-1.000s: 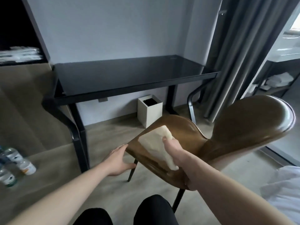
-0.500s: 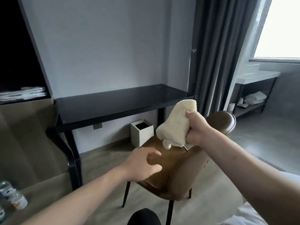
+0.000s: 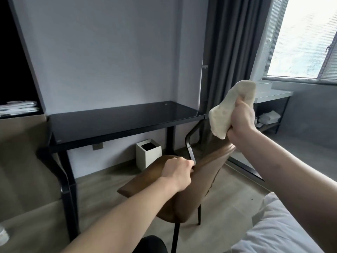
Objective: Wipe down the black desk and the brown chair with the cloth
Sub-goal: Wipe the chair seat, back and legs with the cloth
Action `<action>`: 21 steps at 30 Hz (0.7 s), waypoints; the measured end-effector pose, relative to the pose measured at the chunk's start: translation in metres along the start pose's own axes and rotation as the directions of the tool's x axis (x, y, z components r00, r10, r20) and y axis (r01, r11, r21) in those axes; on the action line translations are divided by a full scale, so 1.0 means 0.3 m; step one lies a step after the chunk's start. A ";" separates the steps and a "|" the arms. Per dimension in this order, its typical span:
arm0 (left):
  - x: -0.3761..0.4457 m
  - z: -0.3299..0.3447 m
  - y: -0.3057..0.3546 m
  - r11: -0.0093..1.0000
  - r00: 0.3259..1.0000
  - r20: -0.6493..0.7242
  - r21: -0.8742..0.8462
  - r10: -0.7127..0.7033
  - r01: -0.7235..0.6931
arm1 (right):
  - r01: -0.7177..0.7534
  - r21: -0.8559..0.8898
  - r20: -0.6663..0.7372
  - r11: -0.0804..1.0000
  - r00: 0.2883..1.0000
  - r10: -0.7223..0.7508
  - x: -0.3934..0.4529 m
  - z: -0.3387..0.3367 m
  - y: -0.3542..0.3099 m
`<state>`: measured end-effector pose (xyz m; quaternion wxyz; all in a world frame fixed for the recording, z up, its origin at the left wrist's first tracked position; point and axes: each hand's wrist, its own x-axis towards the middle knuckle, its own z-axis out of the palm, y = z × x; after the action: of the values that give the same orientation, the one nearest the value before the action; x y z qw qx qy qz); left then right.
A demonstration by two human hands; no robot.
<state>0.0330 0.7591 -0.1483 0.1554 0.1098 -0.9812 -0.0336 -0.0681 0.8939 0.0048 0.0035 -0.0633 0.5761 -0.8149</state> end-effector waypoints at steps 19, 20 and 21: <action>0.060 0.081 -0.036 0.980 0.996 -0.024 -0.182 -0.091 0.085 | 0.328 -0.139 -0.140 0.935 0.928 -0.346 -0.033 -0.059 0.060; 0.060 0.082 -0.055 0.978 0.995 -0.033 -0.189 -0.097 0.089 | 0.354 -0.182 -0.141 0.917 0.914 -0.380 -0.045 -0.065 0.076; 0.058 0.082 -0.075 0.977 0.994 -0.038 -0.193 -0.103 0.094 | 0.383 -0.229 -0.131 0.895 0.899 -0.418 -0.052 -0.071 0.095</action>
<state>0.0138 0.7340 -0.1687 0.1866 0.1438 -0.9628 -0.1326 -0.0568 0.9054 -0.0306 -0.2224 -0.1082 0.6264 -0.7392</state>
